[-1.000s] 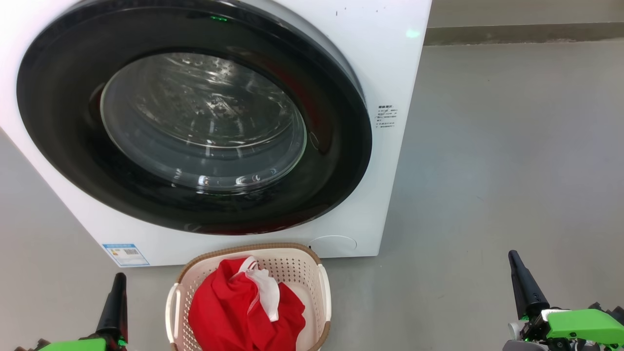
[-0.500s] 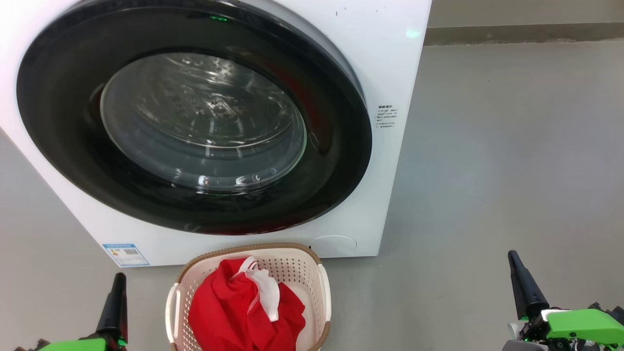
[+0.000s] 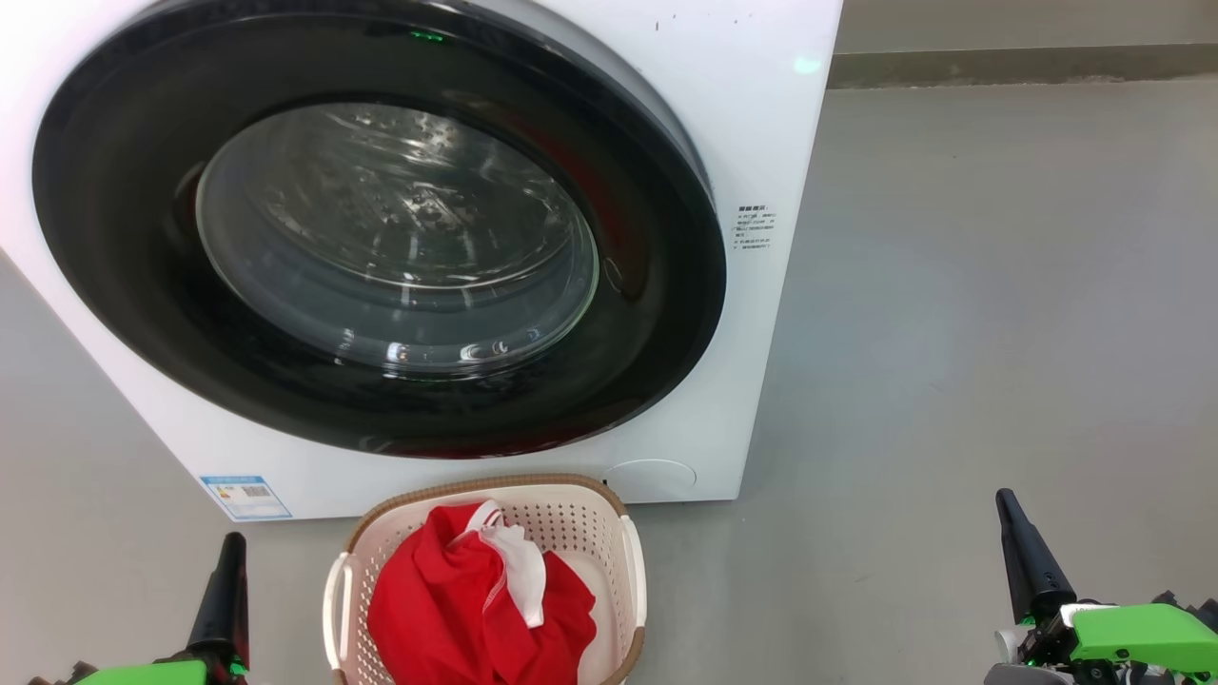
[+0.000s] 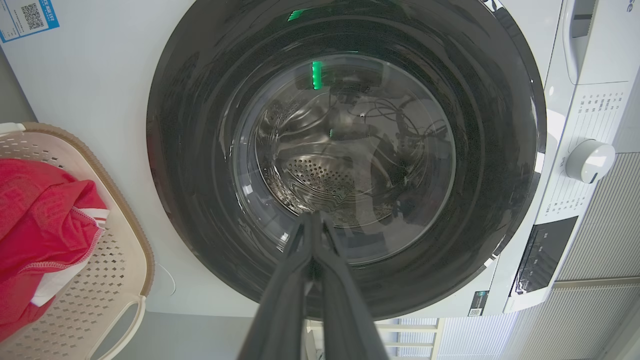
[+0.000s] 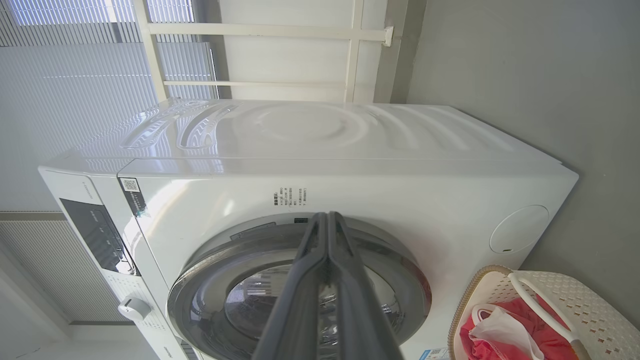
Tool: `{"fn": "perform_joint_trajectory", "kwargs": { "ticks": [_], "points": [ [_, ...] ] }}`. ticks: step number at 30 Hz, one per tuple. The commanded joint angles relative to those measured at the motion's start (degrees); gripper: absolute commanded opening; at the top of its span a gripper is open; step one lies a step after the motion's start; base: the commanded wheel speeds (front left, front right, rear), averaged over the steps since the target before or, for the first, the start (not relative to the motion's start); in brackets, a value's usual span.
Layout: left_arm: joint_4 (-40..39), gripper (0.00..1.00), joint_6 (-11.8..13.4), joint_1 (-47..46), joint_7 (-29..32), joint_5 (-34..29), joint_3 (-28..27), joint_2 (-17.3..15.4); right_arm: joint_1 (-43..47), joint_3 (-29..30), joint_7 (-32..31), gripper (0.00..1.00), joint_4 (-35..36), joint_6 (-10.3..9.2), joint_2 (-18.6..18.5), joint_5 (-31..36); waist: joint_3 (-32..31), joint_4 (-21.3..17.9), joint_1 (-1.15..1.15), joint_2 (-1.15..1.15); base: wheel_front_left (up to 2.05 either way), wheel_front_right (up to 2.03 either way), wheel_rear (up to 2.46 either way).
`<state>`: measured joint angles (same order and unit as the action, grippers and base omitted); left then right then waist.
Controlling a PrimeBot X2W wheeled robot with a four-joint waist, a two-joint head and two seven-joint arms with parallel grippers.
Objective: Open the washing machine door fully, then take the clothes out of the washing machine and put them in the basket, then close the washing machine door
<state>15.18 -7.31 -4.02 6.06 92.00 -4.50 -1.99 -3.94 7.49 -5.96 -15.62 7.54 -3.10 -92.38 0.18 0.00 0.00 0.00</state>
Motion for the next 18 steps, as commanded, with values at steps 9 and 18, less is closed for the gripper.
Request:
{"fn": "perform_joint_trajectory", "kwargs": {
  "ticks": [9, 18],
  "points": [
    [-1.1, 0.0, -0.2, -2.2, 0.4, 0.2, -2.0, -0.9, -2.2, -1.3, -0.3, 0.0, 1.6, -0.05, 0.0, 0.0, 0.0, 0.0, 0.0, 0.0, 0.0, 0.0, 0.0],
    [-1.1, 0.0, -0.2, -2.2, 0.4, 0.2, -2.0, -0.9, -2.2, -1.2, -0.3, 0.0, 1.6, -0.05, 0.0, 0.0, 0.0, 0.0, 0.0, 0.0, 0.0, 0.0, 0.0]
  ]
}}
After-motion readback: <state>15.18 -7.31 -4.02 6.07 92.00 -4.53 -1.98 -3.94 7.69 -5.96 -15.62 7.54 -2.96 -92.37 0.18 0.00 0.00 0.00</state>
